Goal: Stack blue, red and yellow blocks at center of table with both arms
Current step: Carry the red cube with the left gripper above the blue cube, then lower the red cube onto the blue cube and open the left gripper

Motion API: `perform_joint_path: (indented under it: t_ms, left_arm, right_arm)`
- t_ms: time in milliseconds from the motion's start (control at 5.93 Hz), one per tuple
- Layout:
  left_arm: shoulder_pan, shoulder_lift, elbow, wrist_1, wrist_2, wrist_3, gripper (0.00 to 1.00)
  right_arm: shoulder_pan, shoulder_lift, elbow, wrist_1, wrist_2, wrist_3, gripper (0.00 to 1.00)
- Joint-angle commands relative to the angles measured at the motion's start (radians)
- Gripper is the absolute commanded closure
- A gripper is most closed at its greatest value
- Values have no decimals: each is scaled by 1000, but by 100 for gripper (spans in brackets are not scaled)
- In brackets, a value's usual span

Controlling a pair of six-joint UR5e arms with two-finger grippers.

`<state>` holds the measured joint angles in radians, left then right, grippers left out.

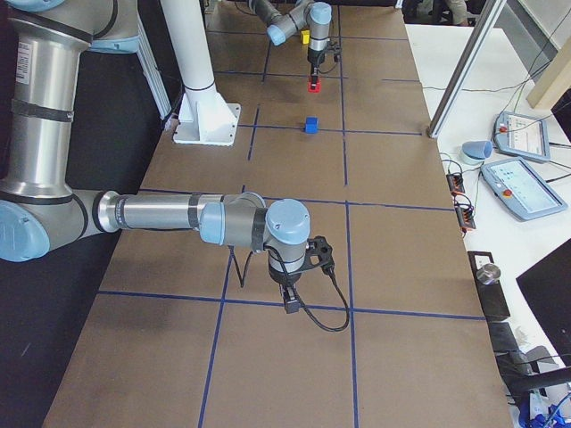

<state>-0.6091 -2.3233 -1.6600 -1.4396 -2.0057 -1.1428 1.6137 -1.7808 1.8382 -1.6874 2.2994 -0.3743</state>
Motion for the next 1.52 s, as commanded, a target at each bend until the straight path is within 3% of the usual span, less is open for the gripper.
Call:
perform_joint_path:
  t_ms: [0,1349]
  left_arm:
    - [78,-259,246,28,98,-83,77]
    - [91,-222,270,-45,91,29,71]
  right_arm:
    - [0,0,-2,0,0,0,0]
    - [0,0,-2,0,0,-2,0]
